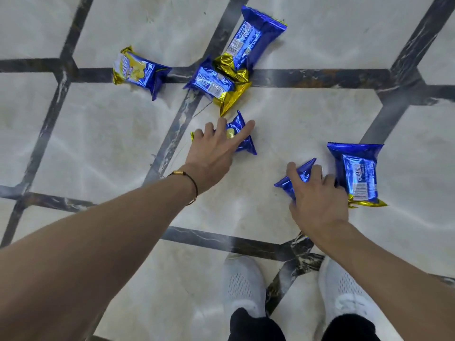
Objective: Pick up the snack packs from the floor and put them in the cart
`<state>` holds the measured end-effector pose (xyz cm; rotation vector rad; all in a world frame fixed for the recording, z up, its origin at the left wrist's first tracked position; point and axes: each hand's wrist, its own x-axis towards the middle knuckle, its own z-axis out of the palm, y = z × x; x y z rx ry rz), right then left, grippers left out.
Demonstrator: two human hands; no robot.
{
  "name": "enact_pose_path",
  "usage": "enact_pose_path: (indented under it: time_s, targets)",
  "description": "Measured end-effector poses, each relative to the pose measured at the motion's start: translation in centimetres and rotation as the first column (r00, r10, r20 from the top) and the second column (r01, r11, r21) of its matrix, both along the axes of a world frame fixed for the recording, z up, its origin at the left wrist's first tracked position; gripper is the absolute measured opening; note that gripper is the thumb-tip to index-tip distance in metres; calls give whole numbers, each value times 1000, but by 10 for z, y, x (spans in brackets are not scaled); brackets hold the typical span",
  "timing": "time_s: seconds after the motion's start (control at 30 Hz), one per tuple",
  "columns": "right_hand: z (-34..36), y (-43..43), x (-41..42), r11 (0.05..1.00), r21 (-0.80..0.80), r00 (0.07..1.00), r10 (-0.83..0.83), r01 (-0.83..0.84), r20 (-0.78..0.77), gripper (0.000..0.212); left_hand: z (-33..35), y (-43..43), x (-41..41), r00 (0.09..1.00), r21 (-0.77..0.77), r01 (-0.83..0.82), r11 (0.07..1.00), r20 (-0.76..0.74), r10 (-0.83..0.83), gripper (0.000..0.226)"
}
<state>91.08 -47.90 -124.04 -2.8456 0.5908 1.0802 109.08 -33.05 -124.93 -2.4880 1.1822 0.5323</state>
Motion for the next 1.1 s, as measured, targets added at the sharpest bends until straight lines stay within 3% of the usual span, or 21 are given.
enact_pose_path:
  time_s: [0.23,0.37,0.43,0.63,0.77,1.1]
  targets:
    - [26,-7,9,995,44,993,-91,88,70,58,28,12,-33,949,-43,-303,952,-103,298,82]
    - [82,-23,30,990,69,978,-135,125,156,56,85,2,-43,847,-79,-518,852,-188,498,87]
    - [122,-35,41,988,76,968,-146,133,205,57,126,-9,-44,826,-79,-551,831,-193,529,89]
    - [275,-69,90,985,66,934,-175,162,312,60,277,-43,-17,764,-203,-645,737,-149,628,90]
    - [391,-93,132,988,60,895,-153,140,419,57,392,-72,20,695,-306,-716,627,-234,680,88]
    - [714,-152,186,983,-11,754,-132,182,643,59,699,-133,75,753,-569,-592,570,-140,643,82]
